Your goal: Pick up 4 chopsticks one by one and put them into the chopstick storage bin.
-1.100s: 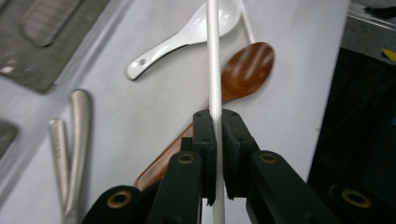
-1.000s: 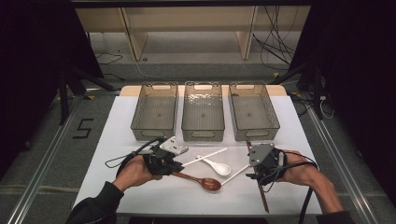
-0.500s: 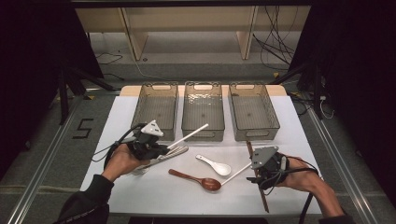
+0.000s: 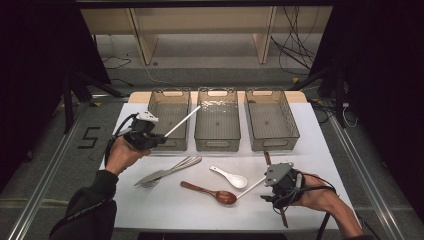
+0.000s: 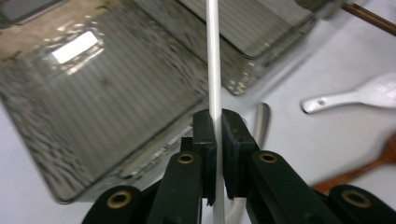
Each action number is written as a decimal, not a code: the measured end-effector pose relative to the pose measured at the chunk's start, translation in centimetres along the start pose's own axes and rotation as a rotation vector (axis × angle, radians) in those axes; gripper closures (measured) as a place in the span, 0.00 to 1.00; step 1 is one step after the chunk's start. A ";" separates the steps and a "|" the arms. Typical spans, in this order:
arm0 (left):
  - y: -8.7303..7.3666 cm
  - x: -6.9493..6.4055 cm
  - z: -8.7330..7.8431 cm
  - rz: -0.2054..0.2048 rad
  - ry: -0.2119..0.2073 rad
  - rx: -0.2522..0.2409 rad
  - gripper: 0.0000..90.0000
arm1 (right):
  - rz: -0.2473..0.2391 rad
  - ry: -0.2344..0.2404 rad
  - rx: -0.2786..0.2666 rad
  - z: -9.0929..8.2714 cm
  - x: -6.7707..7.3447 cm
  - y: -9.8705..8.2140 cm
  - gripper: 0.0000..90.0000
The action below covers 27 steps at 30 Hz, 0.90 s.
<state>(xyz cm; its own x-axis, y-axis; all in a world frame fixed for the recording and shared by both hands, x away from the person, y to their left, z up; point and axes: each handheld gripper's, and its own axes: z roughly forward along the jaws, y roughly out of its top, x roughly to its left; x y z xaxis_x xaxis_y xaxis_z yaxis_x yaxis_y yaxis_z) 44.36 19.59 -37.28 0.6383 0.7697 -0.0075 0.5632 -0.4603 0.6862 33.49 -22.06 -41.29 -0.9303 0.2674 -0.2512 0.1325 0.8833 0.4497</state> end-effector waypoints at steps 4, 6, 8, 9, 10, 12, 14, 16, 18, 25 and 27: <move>0.5 0.8 0.5 -0.019 0.022 0.007 0.94 | 0.002 -0.001 -0.008 0.0 0.0 -0.1 0.34; 0.8 1.2 0.9 -0.037 0.036 0.001 0.94 | 0.008 0.000 -0.008 -0.1 0.1 -0.1 0.34; 0.9 1.8 1.4 -0.051 0.039 -0.002 0.94 | 0.007 0.004 -0.008 -0.1 0.1 -0.1 0.34; 1.0 2.0 1.6 -0.058 0.041 0.000 0.94 | 0.006 0.008 -0.009 -0.1 0.0 -0.2 0.34; 1.0 2.2 1.9 -0.062 0.046 0.004 0.94 | 0.011 0.007 -0.009 0.0 0.0 -0.2 0.34; 1.2 2.6 2.3 -0.074 0.055 0.006 0.94 | 0.014 0.006 -0.007 0.0 0.1 -0.3 0.34; 1.5 3.4 2.7 -0.089 0.067 0.011 0.94 | 0.013 0.010 -0.001 0.0 0.0 -0.5 0.34; 1.6 3.6 2.8 -0.091 0.070 0.015 0.94 | 0.018 0.011 -0.002 0.0 0.0 -0.5 0.34; 1.8 4.0 3.2 -0.109 0.074 0.006 0.94 | 0.017 0.011 -0.001 0.0 0.0 -0.5 0.34; 2.7 5.0 4.2 -0.126 0.089 0.018 0.94 | 0.028 0.013 0.004 0.1 -0.1 -0.7 0.34; 3.1 5.6 4.4 -0.135 0.092 0.011 0.94 | 0.019 0.014 0.005 0.1 -0.1 -0.8 0.34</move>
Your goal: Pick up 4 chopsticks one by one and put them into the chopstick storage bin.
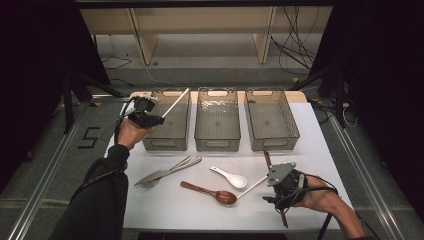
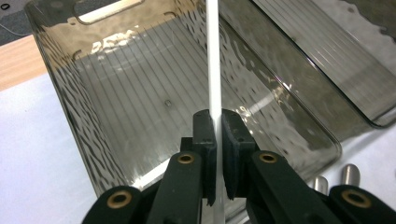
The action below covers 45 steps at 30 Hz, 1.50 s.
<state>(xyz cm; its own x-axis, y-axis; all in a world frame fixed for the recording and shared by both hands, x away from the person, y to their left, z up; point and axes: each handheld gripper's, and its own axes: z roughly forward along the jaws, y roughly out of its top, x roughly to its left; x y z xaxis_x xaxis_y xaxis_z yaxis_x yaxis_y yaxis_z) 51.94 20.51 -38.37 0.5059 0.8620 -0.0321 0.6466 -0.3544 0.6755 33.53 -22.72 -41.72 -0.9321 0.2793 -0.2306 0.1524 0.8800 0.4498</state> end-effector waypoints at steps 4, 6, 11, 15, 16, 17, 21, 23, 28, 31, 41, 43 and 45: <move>0.4 0.6 0.5 -0.016 -0.002 0.004 0.94 | 0.005 0.001 0.003 0.1 0.0 -0.1 0.34; 0.4 0.8 0.7 -0.021 0.001 0.006 0.94 | 0.005 -0.003 0.004 0.1 0.0 -0.1 0.34; 0.3 1.3 1.5 -0.032 0.002 0.017 0.94 | 0.009 -0.002 -0.002 0.0 -0.2 -0.2 0.34; 0.4 1.3 2.2 -0.016 0.006 0.029 0.94 | 0.013 0.002 0.002 0.0 -0.2 -0.3 0.34; 0.5 1.3 2.3 -0.020 0.010 0.023 0.94 | 0.013 0.001 0.000 0.0 -0.2 -0.3 0.34; 0.6 1.4 2.3 -0.015 0.012 0.026 0.94 | 0.014 0.001 0.000 -0.1 -0.2 -0.3 0.34; 0.8 1.5 2.4 -0.019 0.024 0.030 0.94 | 0.013 0.008 0.000 0.0 -0.2 -0.4 0.35; 0.9 1.6 2.7 -0.023 0.032 0.041 0.94 | 0.009 0.008 0.009 0.1 -0.1 -0.5 0.35; 1.0 1.6 3.6 -0.033 0.056 0.043 0.93 | 0.018 0.014 0.002 0.0 -0.2 -0.5 0.35; 1.1 1.3 3.8 -0.034 0.081 0.044 0.85 | 0.017 0.016 0.004 0.1 -0.2 -0.5 0.35; 1.9 0.0 1.2 -0.077 -0.017 -0.028 0.52 | 0.024 0.011 0.000 -0.1 -0.3 -0.6 0.34; 1.7 -0.2 0.6 -0.071 -0.026 -0.033 0.48 | 0.022 0.011 0.007 -0.1 -0.4 -0.6 0.34; 1.4 -0.4 -0.2 -0.079 -0.041 -0.052 0.43 | 0.024 0.010 0.009 0.0 -0.4 -0.6 0.34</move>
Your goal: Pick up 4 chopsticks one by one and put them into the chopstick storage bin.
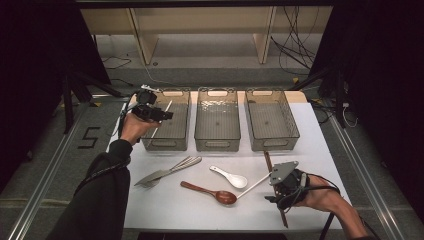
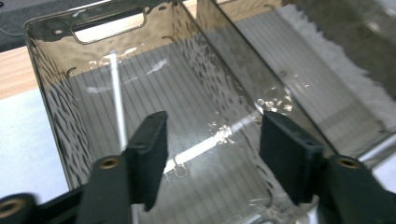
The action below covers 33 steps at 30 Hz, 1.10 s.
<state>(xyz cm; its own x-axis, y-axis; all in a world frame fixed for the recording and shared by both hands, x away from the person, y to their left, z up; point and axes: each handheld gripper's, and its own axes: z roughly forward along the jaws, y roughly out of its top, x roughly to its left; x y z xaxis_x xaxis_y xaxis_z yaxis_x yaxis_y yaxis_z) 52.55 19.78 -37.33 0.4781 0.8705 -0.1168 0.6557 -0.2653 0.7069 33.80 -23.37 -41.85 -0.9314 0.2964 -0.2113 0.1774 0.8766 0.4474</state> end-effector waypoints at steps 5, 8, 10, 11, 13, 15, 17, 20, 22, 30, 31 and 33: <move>-1.5 -0.7 -1.9 -0.048 -0.143 -0.037 0.33 | 0.007 -0.006 -0.002 0.0 -0.5 -0.2 0.34; -2.6 -1.6 -3.0 -0.038 -0.185 -0.055 0.28 | 0.009 -0.008 0.004 0.1 -0.8 -0.2 0.34; -3.3 -2.3 -3.6 -0.018 -0.204 -0.066 0.27 | 0.010 -0.010 0.005 0.1 -1.0 -0.2 0.34; -3.6 -2.6 -3.8 -0.009 -0.213 -0.066 0.26 | 0.015 -0.012 0.005 0.0 -1.4 -0.1 0.34; -4.2 -3.1 -4.1 0.006 -0.219 -0.066 0.25 | 0.016 -0.019 0.004 0.1 -2.0 -0.1 0.35; -4.8 -3.5 -4.4 0.024 -0.225 -0.064 0.24 | 0.015 -0.020 0.011 0.0 -2.5 -0.1 0.35; -5.5 -3.9 -4.9 0.037 -0.225 -0.077 0.23 | 0.016 -0.025 0.026 -0.1 -3.0 -0.2 0.35; -6.8 -5.1 -5.6 0.073 -0.198 -0.095 0.21 | 0.022 -0.022 0.038 -0.2 -3.6 -0.3 0.34; -7.6 -6.0 -6.1 0.099 -0.198 -0.106 0.20 | 0.022 -0.017 0.042 0.0 -4.0 -0.5 0.34; -10.1 -8.4 -7.0 0.153 -0.222 -0.120 0.18 | 0.015 -0.036 0.128 1.5 -5.6 -0.9 0.36; -10.3 -8.6 -7.1 0.161 -0.219 -0.121 0.18 | 0.005 -0.040 0.133 1.7 -5.9 -0.9 0.36; -10.6 -9.1 -7.2 0.172 -0.224 -0.120 0.18 | 0.010 -0.041 0.143 1.8 -6.0 -0.9 0.36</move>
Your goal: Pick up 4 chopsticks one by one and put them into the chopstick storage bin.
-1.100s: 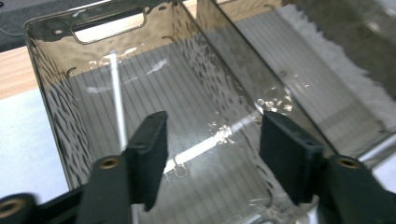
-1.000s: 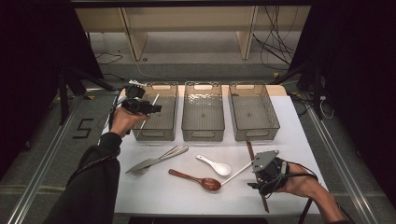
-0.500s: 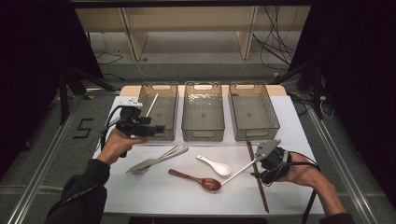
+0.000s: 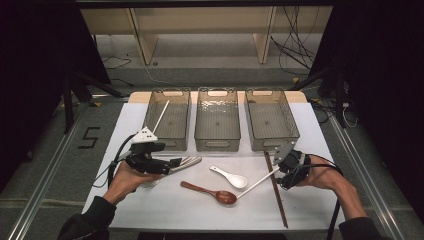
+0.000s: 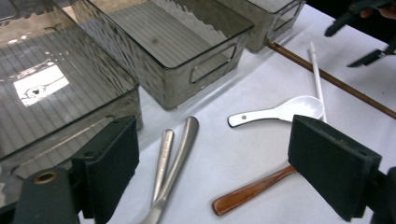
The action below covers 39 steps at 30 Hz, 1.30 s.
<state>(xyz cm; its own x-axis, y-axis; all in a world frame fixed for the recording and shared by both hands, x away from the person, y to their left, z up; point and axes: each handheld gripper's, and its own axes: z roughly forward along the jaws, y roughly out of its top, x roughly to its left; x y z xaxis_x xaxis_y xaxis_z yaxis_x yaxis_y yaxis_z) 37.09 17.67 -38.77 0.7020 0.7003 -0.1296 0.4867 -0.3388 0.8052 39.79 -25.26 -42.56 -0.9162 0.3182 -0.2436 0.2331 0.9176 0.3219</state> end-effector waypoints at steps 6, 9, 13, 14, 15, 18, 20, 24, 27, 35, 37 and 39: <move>-0.7 -1.0 -0.5 0.034 0.007 -0.019 0.18 | 0.005 0.035 0.017 1.0 -0.8 0.3 0.38; -1.1 -1.1 -0.7 0.031 0.022 -0.029 0.18 | -0.026 0.058 0.025 1.6 -0.4 0.9 0.39; -1.7 -1.1 -0.8 0.039 0.013 -0.013 0.18 | -0.048 0.072 0.030 2.1 -0.1 1.4 0.41; -1.8 -1.0 -0.8 0.033 0.013 -0.010 0.18 | -0.055 0.076 0.024 2.3 -0.1 1.5 0.42; -1.9 -0.9 -0.7 0.026 0.013 -0.008 0.18 | -0.058 0.082 0.031 2.3 0.0 1.7 0.43; -2.2 -1.0 -0.9 0.019 0.011 -0.011 0.18 | -0.083 0.094 0.035 2.6 0.2 2.1 0.46; -2.3 -1.0 -0.9 0.023 0.009 -0.007 0.18 | -0.098 0.105 0.020 2.8 0.4 2.2 0.49; -2.4 -1.0 -0.9 0.022 0.013 -0.002 0.18 | -0.124 0.109 0.030 2.9 0.4 2.4 0.52; -2.4 -1.0 -1.0 0.024 0.012 -0.006 0.18 | -0.138 0.116 0.037 3.2 0.6 2.5 0.54; -2.4 -1.0 -0.9 0.025 0.010 0.002 0.18 | -0.163 0.121 0.078 3.8 0.9 2.7 0.60; -2.4 -1.0 -0.9 0.026 0.009 0.003 0.18 | -0.172 0.124 0.078 3.7 0.9 2.7 0.62; -2.4 -1.0 -0.9 0.023 0.009 0.003 0.18 | -0.176 0.132 0.085 3.7 1.0 2.7 0.65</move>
<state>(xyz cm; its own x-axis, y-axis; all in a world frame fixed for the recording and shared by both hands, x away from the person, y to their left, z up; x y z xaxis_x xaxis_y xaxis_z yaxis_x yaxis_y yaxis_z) 34.77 18.32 -40.07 0.7082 0.6981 -0.1053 0.4719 -0.3572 0.8061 40.70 -21.62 -45.33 -0.9786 0.1227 -0.1652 0.0874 0.9746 0.2060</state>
